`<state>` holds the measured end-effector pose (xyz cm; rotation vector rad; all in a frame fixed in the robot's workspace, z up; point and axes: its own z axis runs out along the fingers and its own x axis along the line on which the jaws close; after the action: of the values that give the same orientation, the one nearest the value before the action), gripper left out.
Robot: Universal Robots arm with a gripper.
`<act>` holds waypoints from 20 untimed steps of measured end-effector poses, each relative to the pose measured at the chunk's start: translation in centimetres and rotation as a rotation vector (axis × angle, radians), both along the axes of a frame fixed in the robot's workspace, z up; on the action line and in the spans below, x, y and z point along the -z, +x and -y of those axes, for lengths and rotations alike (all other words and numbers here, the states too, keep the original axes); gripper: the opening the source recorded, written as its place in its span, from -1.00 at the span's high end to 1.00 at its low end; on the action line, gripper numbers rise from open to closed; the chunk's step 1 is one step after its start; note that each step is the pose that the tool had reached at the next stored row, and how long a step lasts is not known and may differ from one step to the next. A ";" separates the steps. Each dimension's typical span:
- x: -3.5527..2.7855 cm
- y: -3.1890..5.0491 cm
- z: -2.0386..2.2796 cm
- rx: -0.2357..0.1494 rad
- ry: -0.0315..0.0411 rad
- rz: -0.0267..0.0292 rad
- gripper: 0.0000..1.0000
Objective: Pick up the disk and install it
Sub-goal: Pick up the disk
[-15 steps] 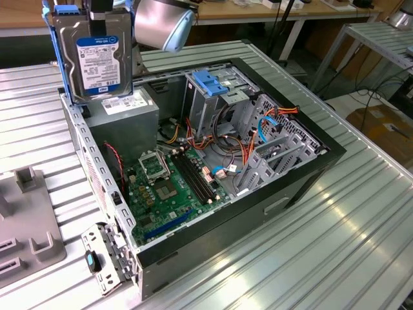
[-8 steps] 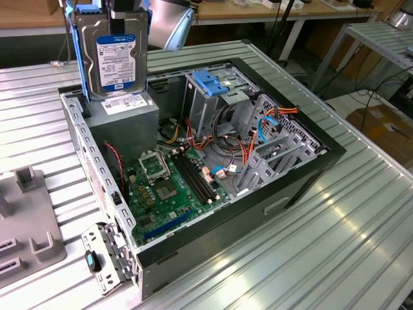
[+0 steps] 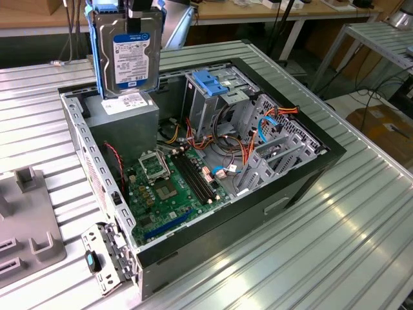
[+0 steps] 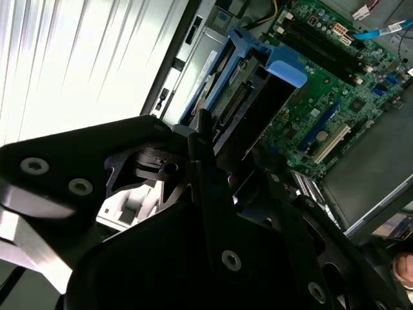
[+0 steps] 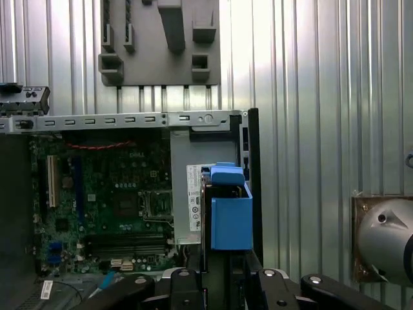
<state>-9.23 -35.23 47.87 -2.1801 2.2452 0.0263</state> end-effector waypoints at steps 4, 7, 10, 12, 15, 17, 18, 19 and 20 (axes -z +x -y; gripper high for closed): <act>0.00 1.51 0.00 0.000 0.0000 0.0000 0.30; 0.00 2.65 0.00 0.000 0.0000 0.0000 0.30; 0.00 3.61 0.00 0.000 0.0001 0.0000 0.30; 0.00 3.73 0.00 0.000 0.0000 0.0000 0.30; 0.00 3.74 0.00 0.000 0.0000 0.0000 0.30; 0.00 3.74 0.00 0.000 0.0000 0.0000 0.30; 0.00 3.74 0.00 0.000 0.0000 0.0000 0.30; 0.00 3.74 0.00 0.000 0.0000 0.0000 0.30; 0.00 3.74 0.00 0.000 0.0000 0.0000 0.30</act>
<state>-5.48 -35.23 47.87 -2.1801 2.2453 0.0263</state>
